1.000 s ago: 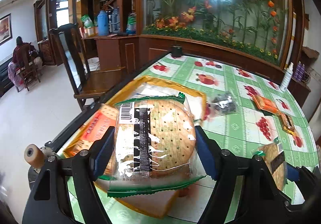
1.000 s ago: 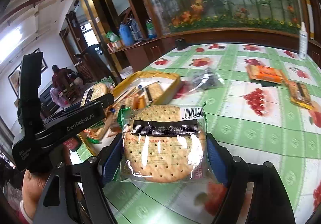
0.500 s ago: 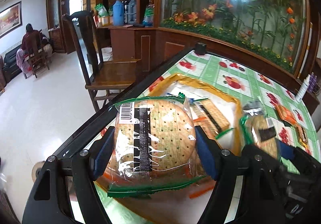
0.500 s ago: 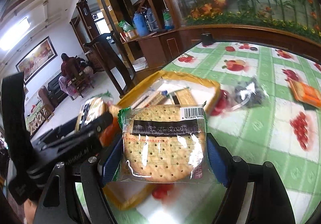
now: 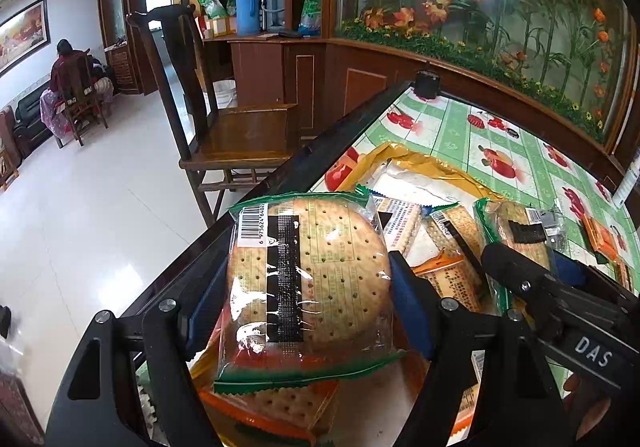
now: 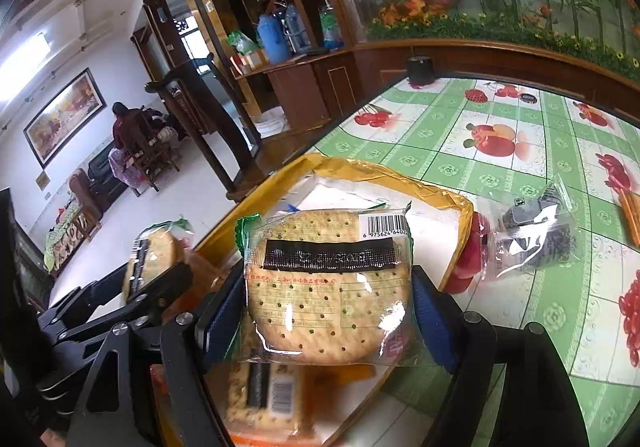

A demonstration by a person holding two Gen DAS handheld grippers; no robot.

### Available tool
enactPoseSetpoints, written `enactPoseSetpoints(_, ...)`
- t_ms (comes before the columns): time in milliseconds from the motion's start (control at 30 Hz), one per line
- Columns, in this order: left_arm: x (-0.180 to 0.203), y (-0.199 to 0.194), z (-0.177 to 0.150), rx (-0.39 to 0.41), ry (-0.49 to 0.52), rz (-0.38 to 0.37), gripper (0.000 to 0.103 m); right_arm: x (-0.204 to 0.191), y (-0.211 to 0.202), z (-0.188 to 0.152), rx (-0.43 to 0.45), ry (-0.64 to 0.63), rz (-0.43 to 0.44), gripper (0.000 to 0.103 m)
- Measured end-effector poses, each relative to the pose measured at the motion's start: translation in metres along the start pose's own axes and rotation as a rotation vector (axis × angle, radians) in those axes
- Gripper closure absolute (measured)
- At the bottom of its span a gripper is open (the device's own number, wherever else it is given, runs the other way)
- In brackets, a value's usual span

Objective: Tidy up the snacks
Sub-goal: 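Lower both round cracker packs into the box and open both tools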

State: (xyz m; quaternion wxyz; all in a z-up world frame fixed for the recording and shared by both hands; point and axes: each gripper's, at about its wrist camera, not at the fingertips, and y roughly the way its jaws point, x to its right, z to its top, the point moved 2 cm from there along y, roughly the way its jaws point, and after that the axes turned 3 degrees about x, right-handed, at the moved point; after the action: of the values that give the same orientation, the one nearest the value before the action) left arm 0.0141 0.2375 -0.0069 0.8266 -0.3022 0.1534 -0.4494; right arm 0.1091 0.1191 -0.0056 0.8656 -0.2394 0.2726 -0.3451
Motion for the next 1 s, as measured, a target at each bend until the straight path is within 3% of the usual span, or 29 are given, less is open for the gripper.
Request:
enactPoseSetpoints(300,0.005,0.011,-0.001,-0.033,0.024,0.011,0.026,0.013,0.026,0.006,-0.033,0.003,-0.03,0.024)
enactPoseSetpoints(1000,0.006,0.011,-0.003,-0.063,0.0,-0.025,0.026,0.015,0.022,0.008,-0.037,-0.018,-0.048,0.019)
